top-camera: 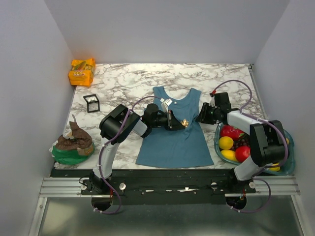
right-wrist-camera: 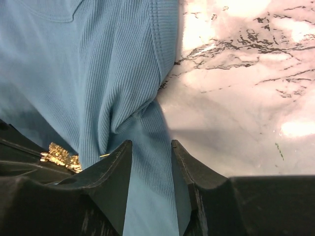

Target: Pin the brooch onto the clothing

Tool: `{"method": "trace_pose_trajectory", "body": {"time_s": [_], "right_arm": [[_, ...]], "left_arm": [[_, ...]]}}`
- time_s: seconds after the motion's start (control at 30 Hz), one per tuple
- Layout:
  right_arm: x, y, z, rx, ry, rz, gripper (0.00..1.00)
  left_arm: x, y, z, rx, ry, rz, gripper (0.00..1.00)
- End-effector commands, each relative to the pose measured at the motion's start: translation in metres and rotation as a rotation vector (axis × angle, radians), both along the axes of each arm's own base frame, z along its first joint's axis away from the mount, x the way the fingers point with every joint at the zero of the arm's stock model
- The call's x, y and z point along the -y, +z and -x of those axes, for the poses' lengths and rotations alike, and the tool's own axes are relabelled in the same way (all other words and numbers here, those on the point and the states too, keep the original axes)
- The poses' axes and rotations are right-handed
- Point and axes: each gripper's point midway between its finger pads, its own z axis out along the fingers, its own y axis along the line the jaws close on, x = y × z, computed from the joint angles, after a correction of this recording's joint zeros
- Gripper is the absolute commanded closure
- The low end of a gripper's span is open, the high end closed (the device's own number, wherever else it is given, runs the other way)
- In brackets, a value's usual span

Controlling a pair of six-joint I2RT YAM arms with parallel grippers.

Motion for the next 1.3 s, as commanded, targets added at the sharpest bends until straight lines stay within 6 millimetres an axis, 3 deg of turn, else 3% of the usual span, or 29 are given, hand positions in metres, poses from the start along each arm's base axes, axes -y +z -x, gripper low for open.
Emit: {"method": "trace_pose_trajectory", "body": {"time_s": [0.0,0.23,0.97,1.27], "right_arm": [[0.0,-0.002,-0.01,0.036,0.036,0.013,0.55],[-0.014,-0.006,-0.004,0.04,0.121,-0.044,0.56],[-0.033,0.024,0.011,0.108,0.206,-0.172,0.58],[-0.043,0.025,0.012,0.115,0.24,-0.234,0.6]], "left_arm": [[0.005,0.022,0.001,0.07,-0.04,0.036,1.0],[0.006,0.022,0.0,0.067,-0.041,0.035,1.0],[0.006,0.018,-0.005,0.058,-0.016,0.004,1.0],[0.008,0.023,-0.009,0.065,-0.007,0.006,1.0]]}}
